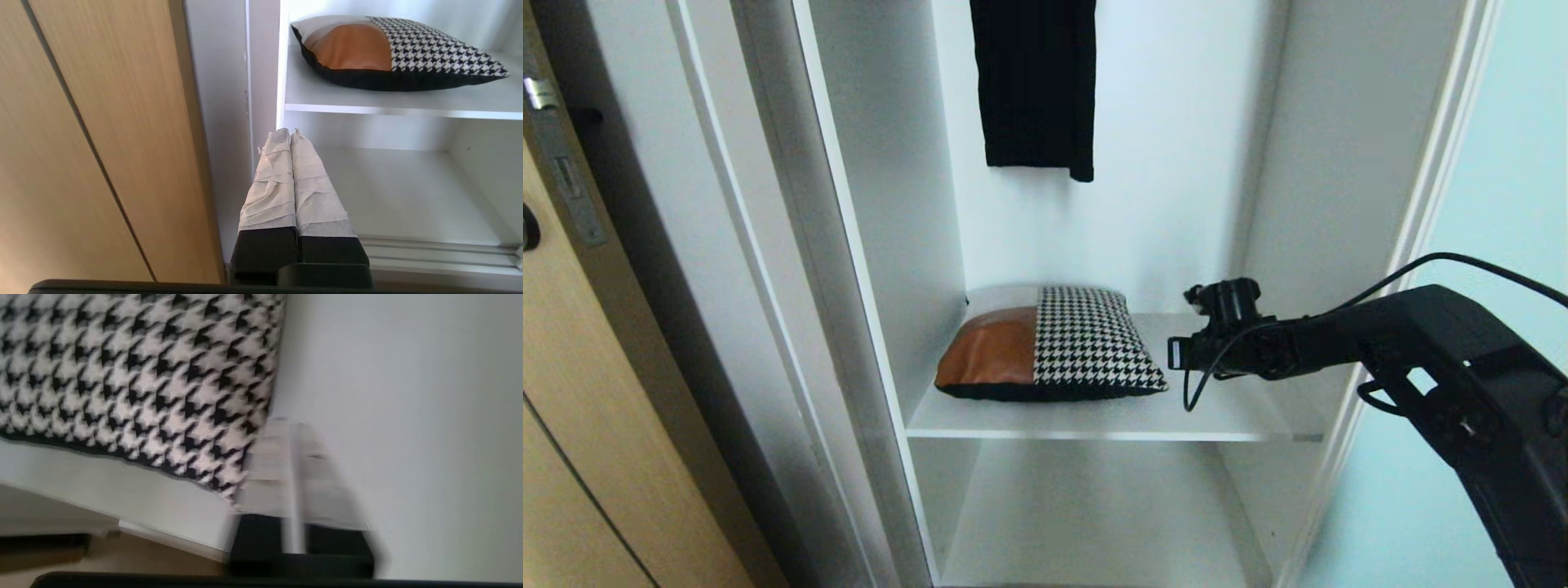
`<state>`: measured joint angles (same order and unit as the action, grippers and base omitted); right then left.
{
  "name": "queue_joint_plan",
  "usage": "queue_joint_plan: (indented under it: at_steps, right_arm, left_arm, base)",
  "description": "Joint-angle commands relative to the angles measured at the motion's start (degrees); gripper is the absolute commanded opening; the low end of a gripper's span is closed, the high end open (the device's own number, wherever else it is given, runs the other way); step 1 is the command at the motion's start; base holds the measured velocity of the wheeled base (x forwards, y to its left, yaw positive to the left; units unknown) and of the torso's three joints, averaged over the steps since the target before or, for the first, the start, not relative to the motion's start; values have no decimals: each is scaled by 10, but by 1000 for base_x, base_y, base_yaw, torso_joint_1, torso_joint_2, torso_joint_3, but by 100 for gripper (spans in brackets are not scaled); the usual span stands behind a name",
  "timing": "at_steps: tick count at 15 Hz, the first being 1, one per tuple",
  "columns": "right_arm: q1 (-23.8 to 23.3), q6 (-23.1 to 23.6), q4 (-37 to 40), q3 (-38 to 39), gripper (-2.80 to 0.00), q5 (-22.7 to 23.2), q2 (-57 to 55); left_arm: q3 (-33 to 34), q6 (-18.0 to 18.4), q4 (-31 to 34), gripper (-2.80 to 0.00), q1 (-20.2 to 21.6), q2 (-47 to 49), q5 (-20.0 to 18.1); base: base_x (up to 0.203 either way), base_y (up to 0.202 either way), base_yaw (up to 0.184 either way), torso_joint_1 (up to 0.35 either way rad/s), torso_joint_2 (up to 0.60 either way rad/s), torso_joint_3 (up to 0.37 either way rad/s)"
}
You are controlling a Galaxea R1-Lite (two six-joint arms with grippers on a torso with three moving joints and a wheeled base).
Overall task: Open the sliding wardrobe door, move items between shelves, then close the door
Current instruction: Place the pillow on the lower shelf
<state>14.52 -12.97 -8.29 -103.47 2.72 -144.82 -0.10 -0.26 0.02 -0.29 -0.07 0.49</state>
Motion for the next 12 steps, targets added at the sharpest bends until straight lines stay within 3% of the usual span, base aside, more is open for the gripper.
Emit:
queue_joint_plan:
  at_steps: [1,7,10,12]
  right_arm:
    - [0,0,2,0,0,1,-6]
    - [-3,-6,3,-57,0,24,-44]
    - [-4,-29,2,-73,0,80,-66]
    - [-7,-29,-7,-75,0,84,-81]
  left_arm:
    - [1,0,0,-280,0,0,0]
    - [0,0,0,-280,0,0,0]
    - [1,0,0,-280,0,0,0]
    - [0,0,0,-280,0,0,0]
  base:
    - [0,0,0,0,0,0]
    - [0,0,0,0,0,0]
    - [0,0,0,0,0,0]
    - [0,0,0,0,0,0]
